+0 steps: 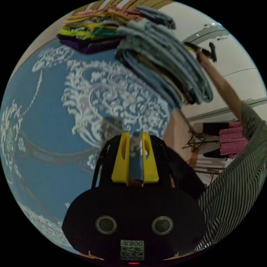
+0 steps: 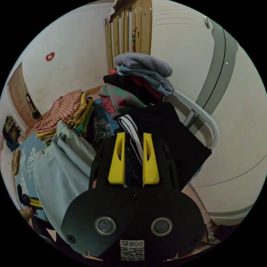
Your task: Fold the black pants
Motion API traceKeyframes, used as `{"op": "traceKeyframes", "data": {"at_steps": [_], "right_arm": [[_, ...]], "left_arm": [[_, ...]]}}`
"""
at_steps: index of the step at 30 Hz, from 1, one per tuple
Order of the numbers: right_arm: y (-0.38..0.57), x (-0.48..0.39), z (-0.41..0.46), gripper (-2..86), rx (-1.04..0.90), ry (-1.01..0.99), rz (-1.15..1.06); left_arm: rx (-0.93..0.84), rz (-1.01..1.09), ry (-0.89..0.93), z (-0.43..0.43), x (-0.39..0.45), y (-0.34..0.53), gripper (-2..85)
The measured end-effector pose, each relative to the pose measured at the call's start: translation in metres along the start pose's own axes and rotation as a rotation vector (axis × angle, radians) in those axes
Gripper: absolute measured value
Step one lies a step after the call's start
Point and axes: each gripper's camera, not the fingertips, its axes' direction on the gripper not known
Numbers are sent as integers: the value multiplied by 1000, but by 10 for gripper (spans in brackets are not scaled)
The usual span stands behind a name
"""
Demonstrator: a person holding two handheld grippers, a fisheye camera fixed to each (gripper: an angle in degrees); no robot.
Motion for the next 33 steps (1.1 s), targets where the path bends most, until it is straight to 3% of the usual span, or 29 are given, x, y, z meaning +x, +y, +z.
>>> {"op": "traceKeyframes", "data": {"at_steps": [1,4,8,21,33], "right_arm": [[-3,-2,1,99,-13,17,-6],[-12,-9,11,91,-105,92,-24],[-14,-12,0,62,-120,144,15],[14,66,-151,12,84,-187,272],[44,44,-199,11,104,-245,268]], "left_arm": [[89,-44,16,-6,-7,16,44],[99,-124,80,-13,-26,37,30],[86,-94,34,-26,-30,58,23],[147,-66,103,-101,-30,142,6],[240,-120,115,-193,-28,227,3]]}}
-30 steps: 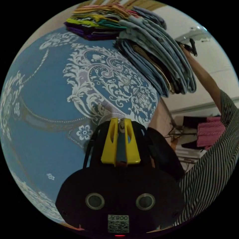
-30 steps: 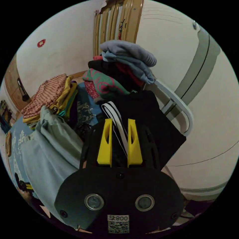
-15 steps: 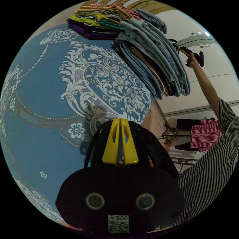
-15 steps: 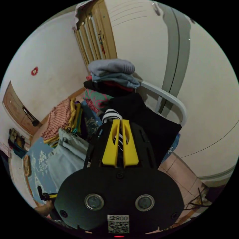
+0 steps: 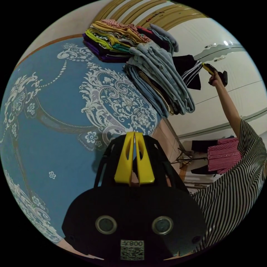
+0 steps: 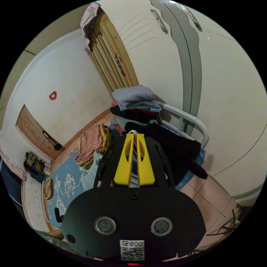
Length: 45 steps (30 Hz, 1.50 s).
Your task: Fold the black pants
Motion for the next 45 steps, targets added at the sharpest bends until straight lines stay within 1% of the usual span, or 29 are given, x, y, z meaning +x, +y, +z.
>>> {"op": "traceKeyframes", "data": {"at_steps": [4,7,9,12,16,19,21,22,24,25,27,30,38,43,45], "right_arm": [[28,-11,22,11,-71,25,-52],[67,-22,54,10,-147,60,-110],[102,-32,82,9,-254,43,-166],[148,-48,101,5,-302,30,-248],[189,-73,99,-2,-270,75,-374],[215,-90,83,0,-201,69,-457],[231,-97,75,8,-86,164,-495],[234,-98,75,13,-58,194,-503],[245,-100,91,40,5,316,-525],[247,-101,97,49,-5,333,-537],[256,-104,128,65,-102,330,-554],[273,-109,155,78,-225,234,-546],[331,-131,192,73,-212,274,-554],[371,-143,220,49,-260,320,-551],[393,-149,226,24,-268,325,-547]], "left_arm": [[12,-51,27,-23,-3,17,3],[5,-53,42,-36,1,25,3],[-12,-48,37,-43,5,28,3],[-25,-51,30,-55,9,29,3],[-29,-71,45,-67,16,29,3],[-41,-81,58,-71,25,30,2],[-54,-82,70,-72,32,30,2],[-60,-82,74,-73,38,29,2],[-68,-81,80,-76,47,28,2],[-69,-79,83,-79,53,27,2],[-70,-77,83,-84,62,26,3],[-67,-85,80,-94,75,24,3],[-73,-140,87,-109,112,18,3],[-77,-128,92,-117,154,9,2],[-79,-125,92,-121,168,6,2]]}}
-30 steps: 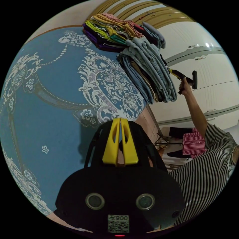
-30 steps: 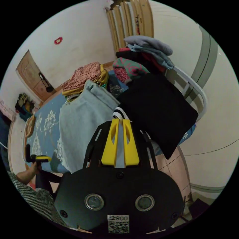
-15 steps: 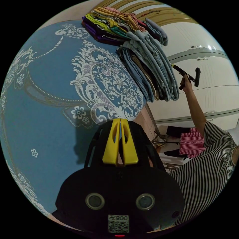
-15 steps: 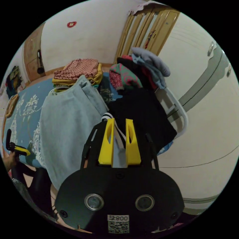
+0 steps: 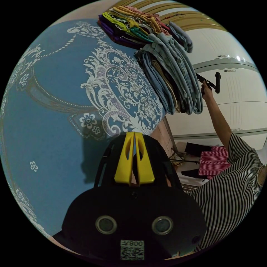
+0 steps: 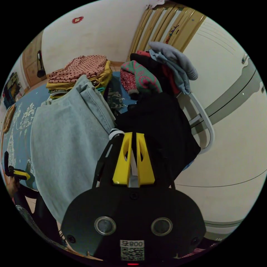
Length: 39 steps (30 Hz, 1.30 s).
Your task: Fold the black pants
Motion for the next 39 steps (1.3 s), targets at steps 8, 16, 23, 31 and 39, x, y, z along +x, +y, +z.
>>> {"op": "traceKeyframes", "data": {"at_steps": [8,16,23,31,39], "right_arm": [[64,-49,-14,8,89,-59,76],[141,-73,-56,6,274,-287,284],[203,-128,-133,6,531,-437,315],[254,-242,-225,5,751,-610,166],[304,-404,-305,5,891,-755,-22]], "left_arm": [[7,-16,6,-14,61,-3,2],[52,-34,40,-36,140,-5,2],[113,-31,63,-65,210,2,3],[235,11,141,-116,310,24,6],[396,176,179,-189,424,45,35]]}}
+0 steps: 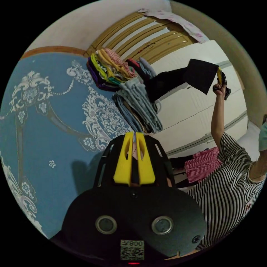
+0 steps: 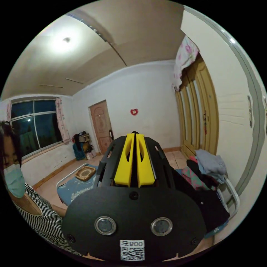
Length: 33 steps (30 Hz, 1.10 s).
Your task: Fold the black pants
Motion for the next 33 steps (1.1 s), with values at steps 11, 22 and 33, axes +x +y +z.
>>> {"op": "traceKeyframes", "data": {"at_steps": [11,22,33], "right_arm": [[49,-207,62,13,39,-287,-83],[118,-326,148,24,0,-536,-81],[188,-366,264,26,-125,-696,-107]], "left_arm": [[225,284,1,-79,193,-25,121],[247,267,-150,-113,309,-16,149],[438,-53,-451,-183,353,-9,39]]}}
